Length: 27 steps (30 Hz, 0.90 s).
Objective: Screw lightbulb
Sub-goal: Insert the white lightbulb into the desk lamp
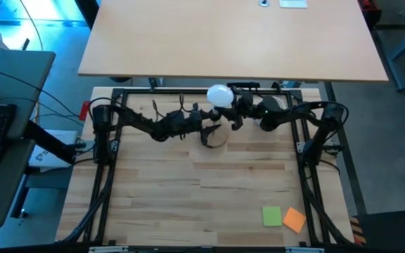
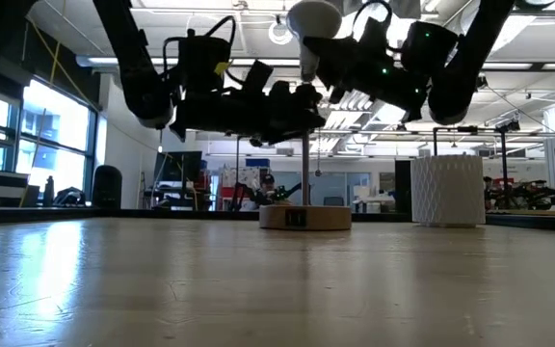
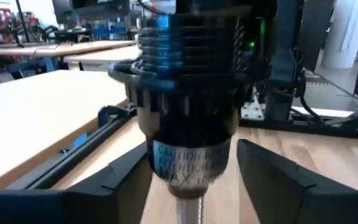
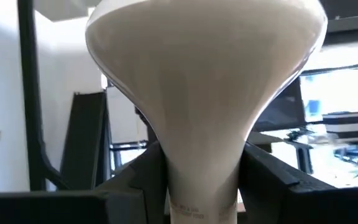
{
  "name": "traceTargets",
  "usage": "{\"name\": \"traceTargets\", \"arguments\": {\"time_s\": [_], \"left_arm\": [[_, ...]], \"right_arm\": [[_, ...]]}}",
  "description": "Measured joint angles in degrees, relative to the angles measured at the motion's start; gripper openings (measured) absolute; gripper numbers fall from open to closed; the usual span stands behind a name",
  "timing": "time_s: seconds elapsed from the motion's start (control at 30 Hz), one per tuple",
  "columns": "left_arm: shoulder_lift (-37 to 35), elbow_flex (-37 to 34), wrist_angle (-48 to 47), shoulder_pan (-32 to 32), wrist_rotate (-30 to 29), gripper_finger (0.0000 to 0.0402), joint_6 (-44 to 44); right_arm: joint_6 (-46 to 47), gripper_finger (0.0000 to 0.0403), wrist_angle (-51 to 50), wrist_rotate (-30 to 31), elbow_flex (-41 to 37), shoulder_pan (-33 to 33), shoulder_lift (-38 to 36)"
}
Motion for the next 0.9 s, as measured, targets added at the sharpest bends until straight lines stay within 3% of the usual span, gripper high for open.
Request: {"name": "traceTargets", "arguments": {"time_s": [0.17, 0.37, 0.7, 0.9], "left_arm": [[-1.77, -0.25, -1.62, 0.25, 2.09, 0.0137, -0.5], [-3.28, -0.55, -3.96, 2.29, 9.32, 0.0136, -2.59], [-7.34, -4.94, -4.61, 3.43, 17.55, 0.0136, -3.51], [-7.76, -5.96, -4.46, 4.07, 19.16, 0.0136, -3.96]], "right_arm": [[-0.16, 0.0152, 0.68, 0.39, -1.83, -0.22, -0.12], [-1.64, 0.0152, -3.55, 2.54, -0.72, 1.15, 0.12], [-2.44, 0.0151, -5.92, 0.94, -0.79, 3.47, -0.09], [-2.98, 0.0151, -12.99, 0.04, 2.63, 4.66, -0.2]]}}
